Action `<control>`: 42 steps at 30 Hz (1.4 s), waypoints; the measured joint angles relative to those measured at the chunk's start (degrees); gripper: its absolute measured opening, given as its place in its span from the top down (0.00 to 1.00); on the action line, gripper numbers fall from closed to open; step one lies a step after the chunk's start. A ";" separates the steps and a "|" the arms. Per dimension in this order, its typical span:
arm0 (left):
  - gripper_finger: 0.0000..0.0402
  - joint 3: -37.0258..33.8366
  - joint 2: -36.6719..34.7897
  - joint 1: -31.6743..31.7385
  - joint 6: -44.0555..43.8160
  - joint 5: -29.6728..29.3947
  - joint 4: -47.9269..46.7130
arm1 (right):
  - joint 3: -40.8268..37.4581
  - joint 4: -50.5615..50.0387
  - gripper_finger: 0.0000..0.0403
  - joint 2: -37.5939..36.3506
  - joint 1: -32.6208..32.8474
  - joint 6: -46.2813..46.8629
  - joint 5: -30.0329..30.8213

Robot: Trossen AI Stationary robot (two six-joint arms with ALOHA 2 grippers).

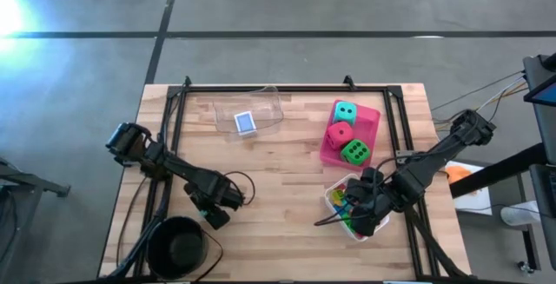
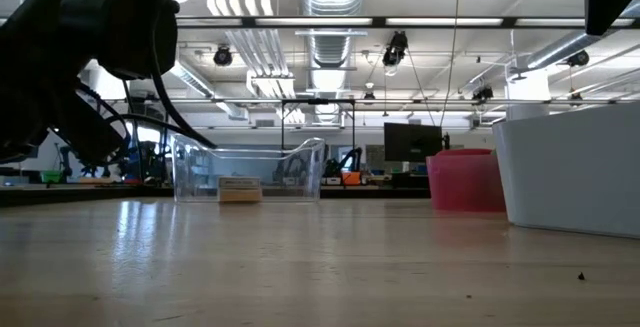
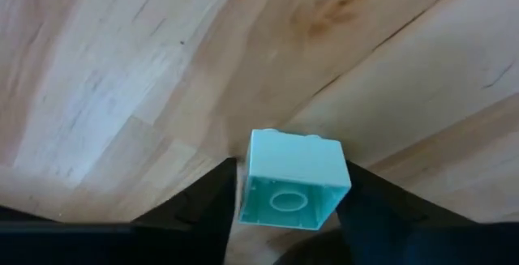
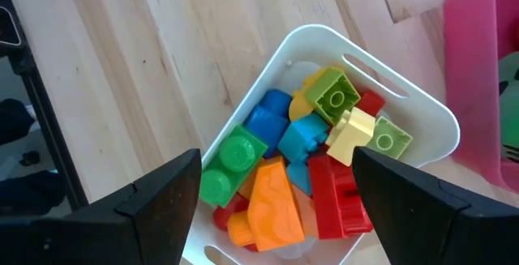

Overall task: Pick & Place Toys
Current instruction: Put the light blue game piece into the white bin

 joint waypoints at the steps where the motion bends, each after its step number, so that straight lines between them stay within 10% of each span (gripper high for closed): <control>1: 0.53 0.00 0.00 0.02 0.02 0.00 0.00 | 0.06 0.02 0.22 0.00 0.00 0.00 0.04; 6: 0.67 0.00 -0.04 0.06 -0.05 0.00 -0.48 | 0.08 0.02 0.22 0.00 0.00 0.70 0.04; 24: 0.67 6.56 -7.67 0.64 -5.27 -5.70 2.65 | 0.08 12.99 0.22 -2.17 0.26 -7.36 7.74; 42: 0.67 8.75 -21.64 5.84 -13.99 -19.89 36.84 | 0.08 37.57 0.22 -6.63 0.66 -36.19 17.75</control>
